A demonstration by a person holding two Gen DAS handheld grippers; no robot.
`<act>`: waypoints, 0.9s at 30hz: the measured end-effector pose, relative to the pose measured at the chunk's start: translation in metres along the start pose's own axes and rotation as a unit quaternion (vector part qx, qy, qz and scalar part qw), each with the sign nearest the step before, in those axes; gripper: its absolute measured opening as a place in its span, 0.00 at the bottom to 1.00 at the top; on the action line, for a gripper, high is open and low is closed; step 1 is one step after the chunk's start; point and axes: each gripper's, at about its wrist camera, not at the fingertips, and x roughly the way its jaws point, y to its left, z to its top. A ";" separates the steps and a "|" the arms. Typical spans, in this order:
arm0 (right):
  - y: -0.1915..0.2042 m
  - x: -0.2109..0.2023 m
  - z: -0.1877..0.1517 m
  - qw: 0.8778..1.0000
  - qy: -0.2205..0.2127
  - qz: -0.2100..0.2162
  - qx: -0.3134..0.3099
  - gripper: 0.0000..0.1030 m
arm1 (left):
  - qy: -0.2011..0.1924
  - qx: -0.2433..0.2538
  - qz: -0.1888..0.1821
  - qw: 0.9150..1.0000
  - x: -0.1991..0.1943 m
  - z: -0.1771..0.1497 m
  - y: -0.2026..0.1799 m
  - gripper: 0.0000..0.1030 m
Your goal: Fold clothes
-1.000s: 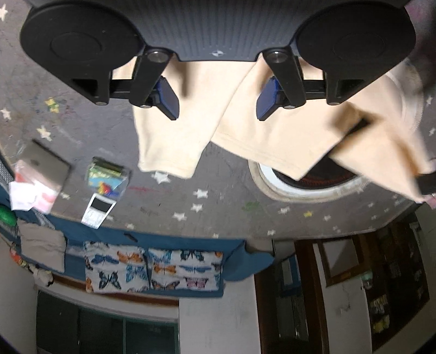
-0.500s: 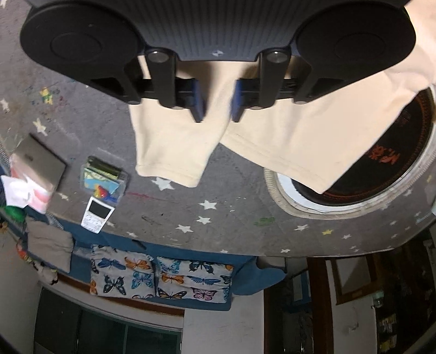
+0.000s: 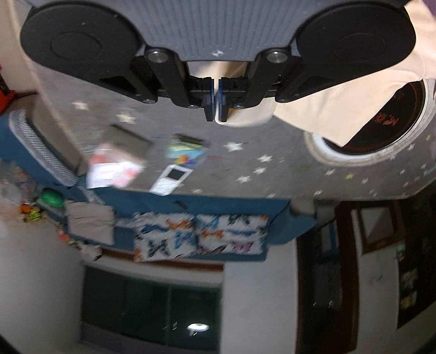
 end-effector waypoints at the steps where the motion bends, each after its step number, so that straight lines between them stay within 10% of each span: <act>1: -0.010 -0.015 -0.004 1.000 -0.008 -0.009 0.006 0.02 | -0.001 0.001 -0.001 1.000 -0.002 0.000 0.000 0.05; 13: -0.104 -0.106 -0.081 0.987 0.011 -0.118 0.108 0.01 | 0.022 0.026 0.008 0.999 -0.015 -0.011 0.003 0.05; 27: -0.110 -0.087 -0.106 0.986 0.048 -0.086 0.136 0.25 | -0.013 0.128 -0.090 0.988 -0.054 -0.009 -0.046 0.22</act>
